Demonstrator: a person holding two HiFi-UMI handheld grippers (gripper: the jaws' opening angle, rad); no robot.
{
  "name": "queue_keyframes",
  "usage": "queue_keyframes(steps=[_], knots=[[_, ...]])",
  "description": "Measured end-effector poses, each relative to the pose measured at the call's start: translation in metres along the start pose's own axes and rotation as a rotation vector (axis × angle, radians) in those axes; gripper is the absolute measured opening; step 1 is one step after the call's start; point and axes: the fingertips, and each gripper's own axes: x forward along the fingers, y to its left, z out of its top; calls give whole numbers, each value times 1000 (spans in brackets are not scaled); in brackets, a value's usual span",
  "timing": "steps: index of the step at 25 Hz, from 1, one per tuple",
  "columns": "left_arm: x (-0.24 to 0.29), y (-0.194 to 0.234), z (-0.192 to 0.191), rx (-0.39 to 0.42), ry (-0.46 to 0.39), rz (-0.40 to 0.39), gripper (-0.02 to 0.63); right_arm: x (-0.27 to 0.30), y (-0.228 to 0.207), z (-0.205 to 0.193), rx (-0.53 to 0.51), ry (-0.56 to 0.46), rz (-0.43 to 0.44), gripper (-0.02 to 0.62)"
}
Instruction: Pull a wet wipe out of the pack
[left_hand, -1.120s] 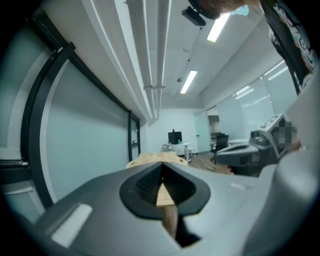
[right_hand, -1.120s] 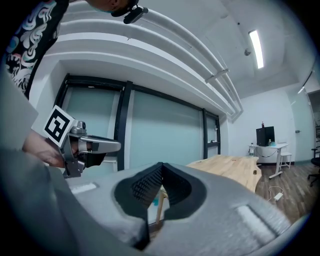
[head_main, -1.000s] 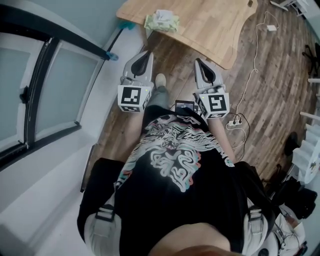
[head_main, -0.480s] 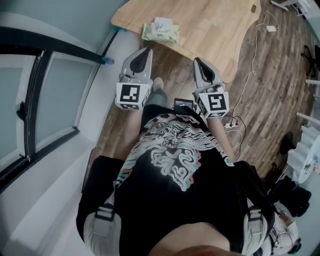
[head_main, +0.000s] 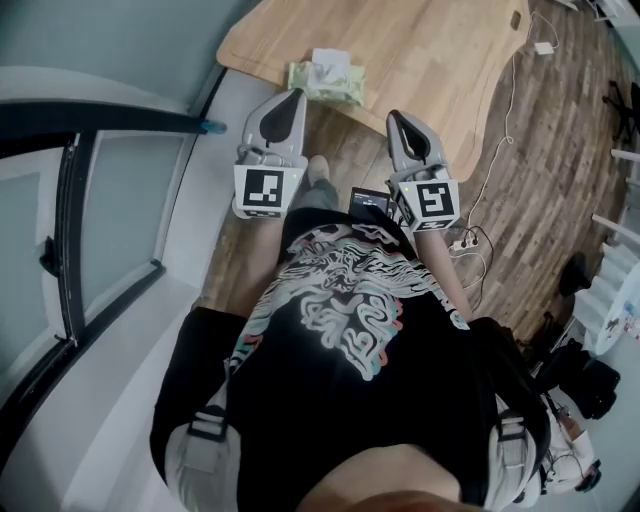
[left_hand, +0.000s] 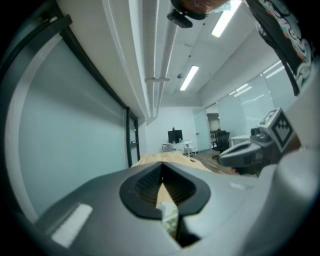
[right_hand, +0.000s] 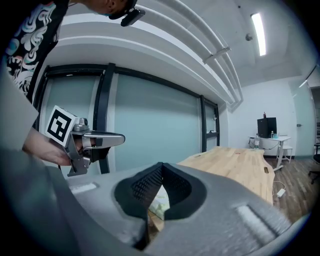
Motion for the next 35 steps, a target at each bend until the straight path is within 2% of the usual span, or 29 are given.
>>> queue_keyframes(steps=[4,7,14,21,24,27,29,32,35], knots=[[15,16,-3,-52,17,0,-11,23,-1,-2,8,15,-5,-2],[28,28,-10,10,1,-41,-12,38,-1,0,11,15,-13,-2],[47,32,-18,21,5,-103,-11,54,-8,0,15,21,-56,-2],[51,33,-32,-91,70,-103,-11,61,-15,-15,15,57,-106,-2],[59,31,-33,-50,45,-142,-11,59,-23,-10,7,46,-129,-2],[63,29,-34,-73,38,-148,-11,56,-28,-10,15,42,-150,-2],[66,25,-37,-44,20,-171,-12,53,-32,-13,20,44,-163,-2],[70,21,-38,0,27,-196,-11,51,-34,-15,27,52,-176,-2],[68,22,-38,1,33,-198,-11,52,-32,-16,28,53,-172,-2]])
